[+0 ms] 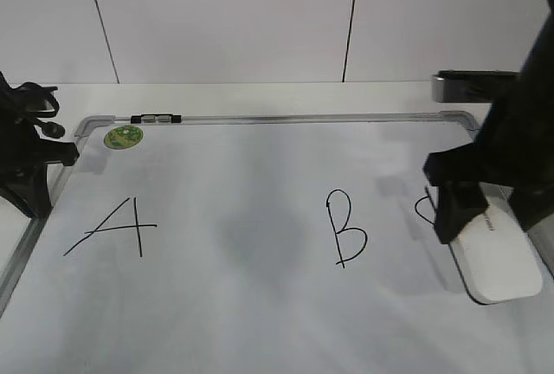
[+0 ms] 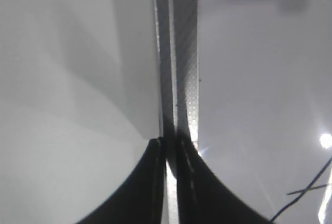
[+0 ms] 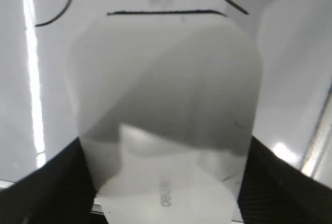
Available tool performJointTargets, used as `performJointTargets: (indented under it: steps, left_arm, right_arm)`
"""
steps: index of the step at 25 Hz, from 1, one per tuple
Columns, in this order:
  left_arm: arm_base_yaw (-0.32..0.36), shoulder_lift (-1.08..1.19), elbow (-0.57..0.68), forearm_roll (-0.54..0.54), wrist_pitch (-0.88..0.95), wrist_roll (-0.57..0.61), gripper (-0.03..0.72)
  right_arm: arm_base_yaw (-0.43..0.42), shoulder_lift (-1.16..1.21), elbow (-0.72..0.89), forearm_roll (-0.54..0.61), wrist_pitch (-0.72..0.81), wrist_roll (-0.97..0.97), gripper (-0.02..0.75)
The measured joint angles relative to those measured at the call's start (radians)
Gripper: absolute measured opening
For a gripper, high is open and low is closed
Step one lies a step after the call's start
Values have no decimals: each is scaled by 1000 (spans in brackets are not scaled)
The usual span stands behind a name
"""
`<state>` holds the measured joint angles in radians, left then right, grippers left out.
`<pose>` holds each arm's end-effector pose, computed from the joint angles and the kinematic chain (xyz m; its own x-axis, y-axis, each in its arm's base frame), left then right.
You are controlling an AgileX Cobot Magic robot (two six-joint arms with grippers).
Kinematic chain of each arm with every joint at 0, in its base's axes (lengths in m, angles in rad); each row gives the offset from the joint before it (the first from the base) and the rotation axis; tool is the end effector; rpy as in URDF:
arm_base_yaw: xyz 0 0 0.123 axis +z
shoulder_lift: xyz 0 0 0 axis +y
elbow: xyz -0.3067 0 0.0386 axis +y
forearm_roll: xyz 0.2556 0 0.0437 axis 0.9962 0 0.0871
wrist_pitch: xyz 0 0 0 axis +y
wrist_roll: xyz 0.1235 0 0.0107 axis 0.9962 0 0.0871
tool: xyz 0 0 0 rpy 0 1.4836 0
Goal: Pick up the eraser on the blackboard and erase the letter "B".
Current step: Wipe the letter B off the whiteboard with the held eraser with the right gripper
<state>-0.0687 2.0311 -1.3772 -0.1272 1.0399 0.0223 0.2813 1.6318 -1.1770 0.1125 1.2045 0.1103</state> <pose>0.3943 -0.0407 0.1367 -0.9990 0.0265 0.0369 0.0224 0.9939 -0.1079 0.2904 0.0974 0.2305 -0.9913 -0.1310 0.0149 -0.1288 0.9862 0.1038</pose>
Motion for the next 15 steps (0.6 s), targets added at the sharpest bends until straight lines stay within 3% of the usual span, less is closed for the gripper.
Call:
performJointTargets:
  steps: [7,15]
  left_arm:
    - [0,0,0,-2,0,0,20]
    - [0,0,0,-2,3,0,20]
  right_arm:
    - [160,128,-127,4,6,23,571]
    - [190,332,-333,-2,-11,24,571]
